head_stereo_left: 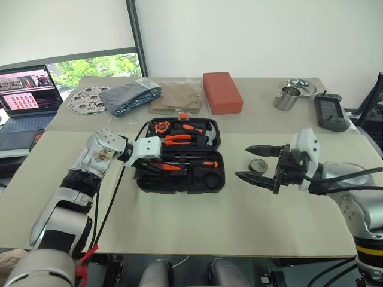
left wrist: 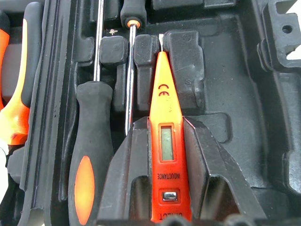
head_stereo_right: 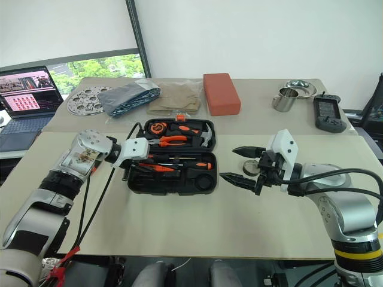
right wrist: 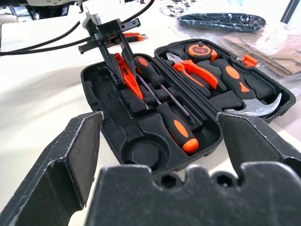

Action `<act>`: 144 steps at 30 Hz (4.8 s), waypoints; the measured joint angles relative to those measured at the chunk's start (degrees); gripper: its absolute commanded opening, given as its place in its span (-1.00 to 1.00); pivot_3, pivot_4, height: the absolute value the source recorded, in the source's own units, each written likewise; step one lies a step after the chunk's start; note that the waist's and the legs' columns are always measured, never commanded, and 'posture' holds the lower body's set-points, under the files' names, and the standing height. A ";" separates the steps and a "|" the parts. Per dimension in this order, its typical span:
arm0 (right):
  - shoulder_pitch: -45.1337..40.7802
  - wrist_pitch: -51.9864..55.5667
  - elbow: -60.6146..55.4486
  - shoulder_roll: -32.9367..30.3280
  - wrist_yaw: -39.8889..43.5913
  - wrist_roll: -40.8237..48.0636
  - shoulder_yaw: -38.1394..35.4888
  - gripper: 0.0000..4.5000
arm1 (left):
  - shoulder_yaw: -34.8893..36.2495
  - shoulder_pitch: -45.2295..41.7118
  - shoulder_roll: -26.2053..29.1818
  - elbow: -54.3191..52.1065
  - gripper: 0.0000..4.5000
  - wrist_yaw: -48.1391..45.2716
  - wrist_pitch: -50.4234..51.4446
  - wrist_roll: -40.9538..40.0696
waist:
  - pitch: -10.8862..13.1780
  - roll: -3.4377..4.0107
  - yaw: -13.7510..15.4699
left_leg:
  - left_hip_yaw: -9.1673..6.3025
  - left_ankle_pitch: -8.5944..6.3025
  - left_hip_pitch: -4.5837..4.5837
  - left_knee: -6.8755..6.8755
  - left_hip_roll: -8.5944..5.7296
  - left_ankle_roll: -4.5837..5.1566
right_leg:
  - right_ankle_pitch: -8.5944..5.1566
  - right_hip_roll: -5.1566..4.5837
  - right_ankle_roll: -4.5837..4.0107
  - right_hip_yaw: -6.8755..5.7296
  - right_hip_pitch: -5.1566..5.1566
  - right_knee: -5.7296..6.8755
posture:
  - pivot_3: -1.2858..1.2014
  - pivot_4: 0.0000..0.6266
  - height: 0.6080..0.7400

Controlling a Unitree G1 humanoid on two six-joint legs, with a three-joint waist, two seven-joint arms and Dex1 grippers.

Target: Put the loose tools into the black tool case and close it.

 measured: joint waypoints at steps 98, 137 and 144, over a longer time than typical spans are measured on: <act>-3.93 -1.16 2.18 3.63 -0.13 1.38 0.56 1.00 | 26.77 14.75 0.24 -10.84 0.31 11.41 6.40 -20.81 | -0.17 0.22 -0.06 | -0.19 -0.02 -0.13 0.43 0.19 0.03 | 0.00 -0.01 0.01 -0.04 0.04 0.17 | 0.03 -0.52 1.00; -7.09 -1.18 3.94 5.14 0.65 3.34 0.65 1.00 | 29.67 17.77 2.56 3.64 -0.16 37.22 22.49 -14.55 | -0.26 0.31 0.25 | -0.15 -0.02 0.03 0.36 0.14 0.03 | 0.02 -0.09 -0.02 -0.09 0.08 0.24 | 0.03 -0.52 1.00; -6.91 -1.20 3.94 5.14 0.69 3.32 0.65 1.00 | 31.77 18.23 1.76 3.14 -0.20 37.93 23.80 -16.18 | -0.26 0.32 0.24 | -0.15 -0.02 0.03 0.37 0.13 0.02 | 0.02 -0.09 -0.02 -0.08 0.08 0.25 | 0.03 -0.52 1.00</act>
